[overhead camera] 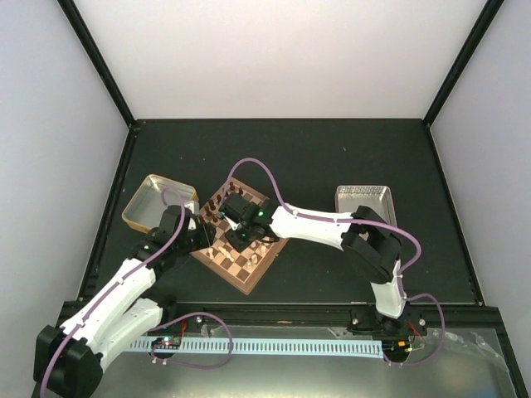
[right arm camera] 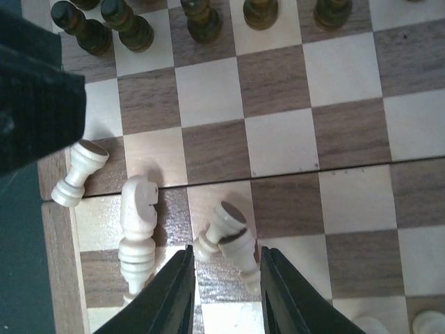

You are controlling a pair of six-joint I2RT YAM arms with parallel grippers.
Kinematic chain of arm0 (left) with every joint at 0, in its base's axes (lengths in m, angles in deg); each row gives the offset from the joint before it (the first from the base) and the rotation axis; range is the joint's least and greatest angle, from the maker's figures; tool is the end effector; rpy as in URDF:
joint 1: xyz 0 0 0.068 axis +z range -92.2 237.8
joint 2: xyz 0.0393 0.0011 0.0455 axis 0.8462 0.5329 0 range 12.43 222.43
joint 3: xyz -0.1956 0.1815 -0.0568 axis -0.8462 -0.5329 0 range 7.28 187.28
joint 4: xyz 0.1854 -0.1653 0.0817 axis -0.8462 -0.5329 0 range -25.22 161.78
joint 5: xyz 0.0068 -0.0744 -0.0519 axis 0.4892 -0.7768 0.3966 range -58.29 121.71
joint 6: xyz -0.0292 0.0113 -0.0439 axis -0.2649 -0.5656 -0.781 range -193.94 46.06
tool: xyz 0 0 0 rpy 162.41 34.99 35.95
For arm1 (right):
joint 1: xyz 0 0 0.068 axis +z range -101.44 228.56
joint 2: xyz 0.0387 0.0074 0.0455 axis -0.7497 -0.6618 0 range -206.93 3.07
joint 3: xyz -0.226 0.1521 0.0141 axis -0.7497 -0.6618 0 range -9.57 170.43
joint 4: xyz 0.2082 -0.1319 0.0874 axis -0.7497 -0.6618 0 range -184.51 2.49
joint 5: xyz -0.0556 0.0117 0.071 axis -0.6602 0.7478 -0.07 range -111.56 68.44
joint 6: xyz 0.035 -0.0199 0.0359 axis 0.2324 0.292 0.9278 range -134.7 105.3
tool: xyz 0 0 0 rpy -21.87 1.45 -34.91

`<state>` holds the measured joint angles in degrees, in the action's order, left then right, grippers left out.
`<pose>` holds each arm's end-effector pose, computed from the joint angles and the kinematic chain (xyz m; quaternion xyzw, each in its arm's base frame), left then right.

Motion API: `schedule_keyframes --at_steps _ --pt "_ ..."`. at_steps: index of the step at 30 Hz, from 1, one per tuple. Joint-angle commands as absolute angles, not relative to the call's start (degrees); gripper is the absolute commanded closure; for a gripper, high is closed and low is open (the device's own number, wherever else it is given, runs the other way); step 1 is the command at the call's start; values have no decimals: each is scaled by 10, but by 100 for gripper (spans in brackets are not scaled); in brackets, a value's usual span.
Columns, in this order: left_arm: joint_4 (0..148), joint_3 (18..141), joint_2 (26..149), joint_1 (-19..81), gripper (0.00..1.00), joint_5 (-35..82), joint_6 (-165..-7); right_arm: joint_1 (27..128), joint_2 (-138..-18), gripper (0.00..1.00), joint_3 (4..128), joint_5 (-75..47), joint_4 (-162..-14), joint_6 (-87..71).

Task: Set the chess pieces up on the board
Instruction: Pick up the chess piece from the chessboard.

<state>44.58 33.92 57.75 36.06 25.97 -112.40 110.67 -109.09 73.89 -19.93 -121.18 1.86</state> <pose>0.1492 -0.0633 0.2010 -0.1160 0.9185 -0.2283 0.3013 0.1929 0.3665 0.1958 -0.3790 0.8940 0.1621 0.1759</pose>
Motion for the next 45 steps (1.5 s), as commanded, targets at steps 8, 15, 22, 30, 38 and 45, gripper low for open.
schedule_keyframes --at_steps 8,15,22,30,38,45 --pt "447 333 570 370 76 226 -1128 1108 -1142 84 778 -215 -1237 17" --pt "450 334 574 370 75 222 -1127 1108 -1148 87 775 -228 -1241 21" --pt "449 334 577 371 75 221 -1128 1108 -1167 86 780 -245 -1256 26" --pt "449 335 580 371 75 223 -1131 1108 -1188 83 796 -268 -1272 41" --pt "449 334 580 371 74 223 -1130 1108 -1213 82 822 -282 -1291 48" --pt "446 332 579 371 73 223 -1129 1107 -1226 81 831 -284 -1301 47"
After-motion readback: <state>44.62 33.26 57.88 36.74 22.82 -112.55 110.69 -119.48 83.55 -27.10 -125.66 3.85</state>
